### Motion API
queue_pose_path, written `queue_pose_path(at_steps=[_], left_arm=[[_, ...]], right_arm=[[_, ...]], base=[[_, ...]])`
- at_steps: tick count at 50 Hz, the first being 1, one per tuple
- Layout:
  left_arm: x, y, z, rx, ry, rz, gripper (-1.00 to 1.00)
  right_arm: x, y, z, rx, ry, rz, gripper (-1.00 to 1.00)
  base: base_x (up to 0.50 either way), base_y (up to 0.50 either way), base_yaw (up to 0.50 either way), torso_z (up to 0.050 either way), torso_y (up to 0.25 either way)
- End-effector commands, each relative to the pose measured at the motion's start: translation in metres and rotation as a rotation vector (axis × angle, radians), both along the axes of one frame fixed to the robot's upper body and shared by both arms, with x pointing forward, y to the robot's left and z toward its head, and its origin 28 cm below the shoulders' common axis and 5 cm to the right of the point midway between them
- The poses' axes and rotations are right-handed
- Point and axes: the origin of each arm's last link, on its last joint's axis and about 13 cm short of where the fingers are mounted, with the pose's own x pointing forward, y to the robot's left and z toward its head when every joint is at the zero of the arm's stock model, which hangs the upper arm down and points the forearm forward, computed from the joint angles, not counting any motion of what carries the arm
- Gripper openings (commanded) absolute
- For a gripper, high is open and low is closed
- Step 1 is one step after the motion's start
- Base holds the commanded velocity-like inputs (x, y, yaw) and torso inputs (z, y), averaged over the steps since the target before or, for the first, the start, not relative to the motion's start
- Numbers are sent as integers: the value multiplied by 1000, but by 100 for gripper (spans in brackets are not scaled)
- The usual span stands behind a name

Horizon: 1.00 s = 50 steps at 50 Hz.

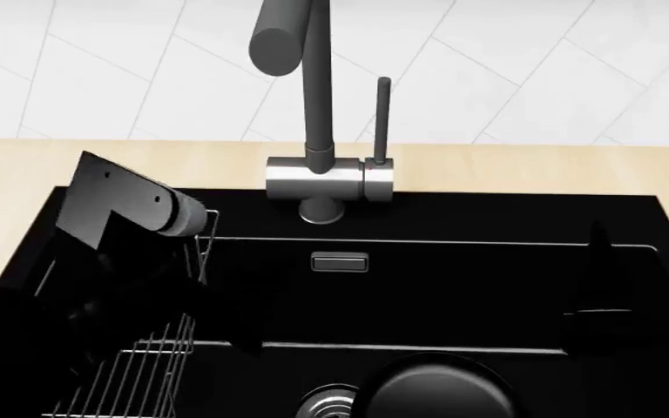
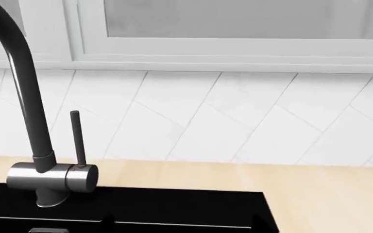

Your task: Pick the pan and sponge and place them into the sink. Then turn on the water.

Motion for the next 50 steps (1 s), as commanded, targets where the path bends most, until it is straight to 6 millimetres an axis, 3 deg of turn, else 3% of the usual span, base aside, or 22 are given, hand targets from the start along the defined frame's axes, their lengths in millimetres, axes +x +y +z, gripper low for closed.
queue_pose_path(at_steps=[1,11,29,36,50], left_arm=[[6,23,11,-43,-105,162,100],[5,32,22,-46,-161,229,100],[10,42,14,-35,-160,316,100],[6,45,24,-41,-182,332,100],[5,50,24,-24,-178,350,100]], right_arm=[[9,6,2,14,-50,28,100],[25,16,3,10,-52,63,100],[65,38,3,-2,-40,149,100],[83,48,10,-6,-42,169,100],[113,63,7,-9,-24,187,100]], base=[[0,0,0,0,0],[0,0,0,0,0],[0,0,0,0,0],[0,0,0,0,0],[0,0,0,0,0]])
